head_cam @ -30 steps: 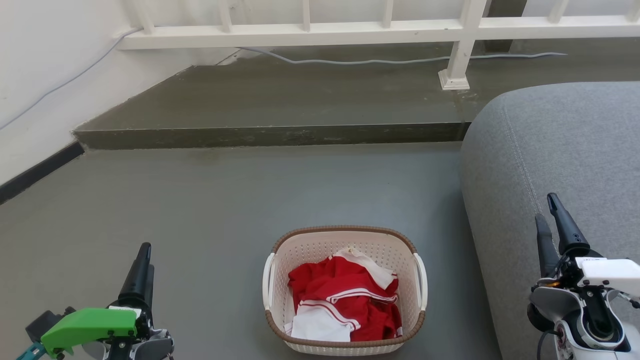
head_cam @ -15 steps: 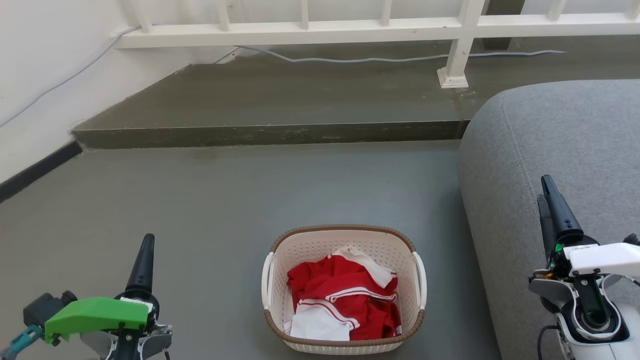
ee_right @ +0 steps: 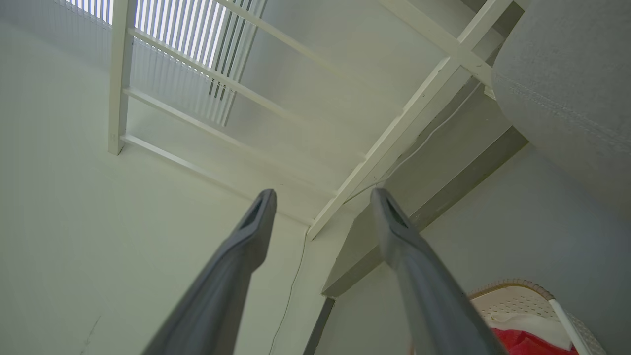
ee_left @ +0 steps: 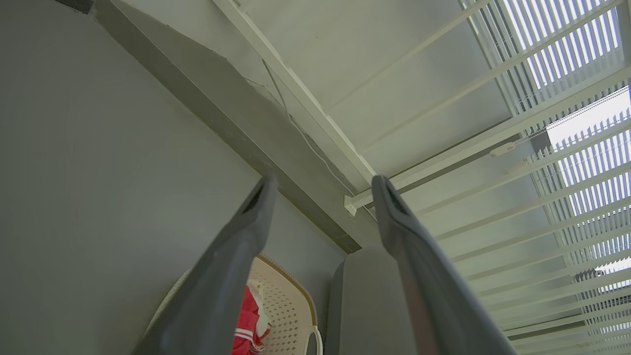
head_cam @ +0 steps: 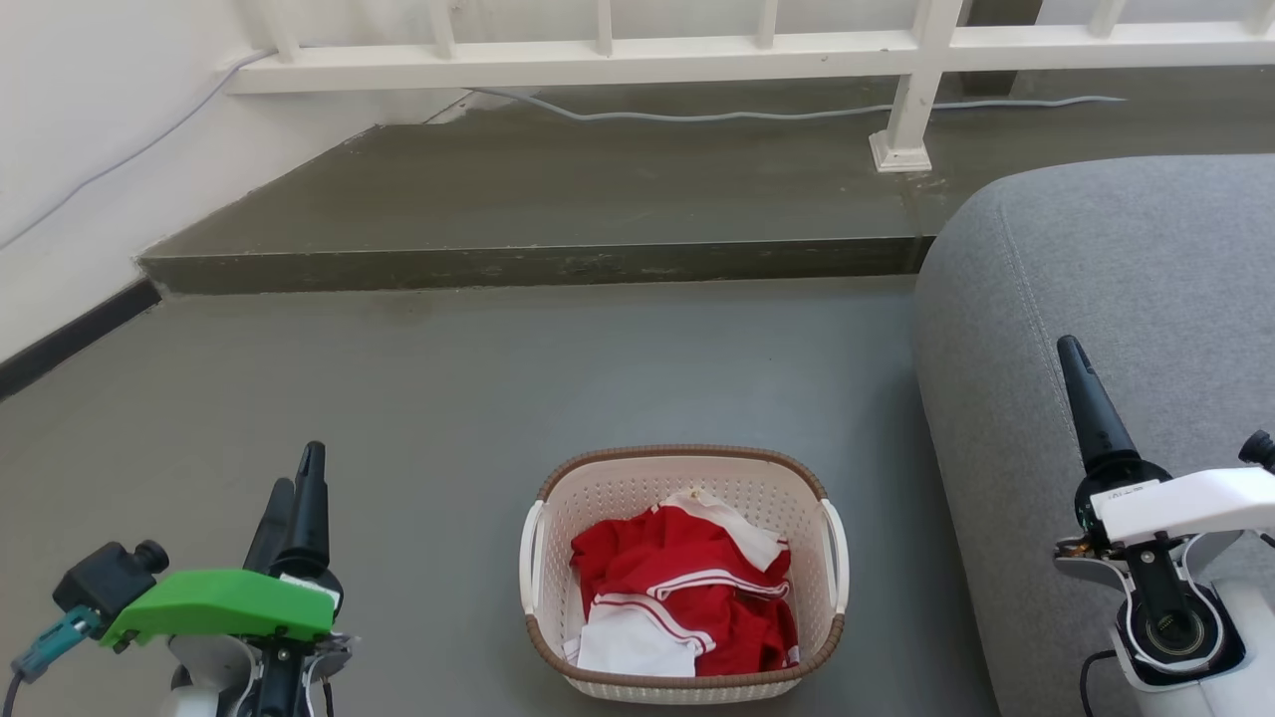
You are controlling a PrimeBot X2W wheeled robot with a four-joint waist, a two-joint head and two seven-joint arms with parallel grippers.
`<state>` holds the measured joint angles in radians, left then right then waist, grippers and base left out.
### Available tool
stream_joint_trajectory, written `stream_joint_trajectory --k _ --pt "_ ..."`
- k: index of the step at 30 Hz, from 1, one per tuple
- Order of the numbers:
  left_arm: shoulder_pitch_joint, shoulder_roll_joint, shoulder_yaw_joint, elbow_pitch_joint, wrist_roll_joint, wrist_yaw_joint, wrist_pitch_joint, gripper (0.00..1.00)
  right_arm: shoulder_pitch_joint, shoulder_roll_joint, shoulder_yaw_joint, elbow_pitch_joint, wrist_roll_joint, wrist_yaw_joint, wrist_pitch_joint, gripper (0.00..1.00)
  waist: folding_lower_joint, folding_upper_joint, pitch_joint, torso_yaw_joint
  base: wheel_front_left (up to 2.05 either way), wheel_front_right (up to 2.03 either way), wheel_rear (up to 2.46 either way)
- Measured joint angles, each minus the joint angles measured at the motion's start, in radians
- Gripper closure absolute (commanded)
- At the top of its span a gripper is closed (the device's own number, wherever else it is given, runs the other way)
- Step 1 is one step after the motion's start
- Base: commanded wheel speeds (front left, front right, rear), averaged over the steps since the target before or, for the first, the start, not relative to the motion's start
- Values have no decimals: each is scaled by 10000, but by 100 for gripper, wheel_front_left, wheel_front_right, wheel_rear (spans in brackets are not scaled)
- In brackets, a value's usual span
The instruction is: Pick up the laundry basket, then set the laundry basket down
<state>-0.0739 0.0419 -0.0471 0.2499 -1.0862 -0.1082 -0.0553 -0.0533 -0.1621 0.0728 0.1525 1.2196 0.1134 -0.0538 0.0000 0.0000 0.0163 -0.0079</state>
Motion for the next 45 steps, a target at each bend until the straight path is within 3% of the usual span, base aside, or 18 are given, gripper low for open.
stream_joint_trajectory --k 9,45 --pt "-127 0 -249 -148 1565 184 -343 0 -81 -357 583 -88 -1616 4 -336 0 0 0 35 -11 0 0 0" --pt "-300 -21 -947 -422 6435 485 -1605 0 -219 -504 1300 -316 -6395 96 -1590 0 0 0 63 -67 0 0 0"
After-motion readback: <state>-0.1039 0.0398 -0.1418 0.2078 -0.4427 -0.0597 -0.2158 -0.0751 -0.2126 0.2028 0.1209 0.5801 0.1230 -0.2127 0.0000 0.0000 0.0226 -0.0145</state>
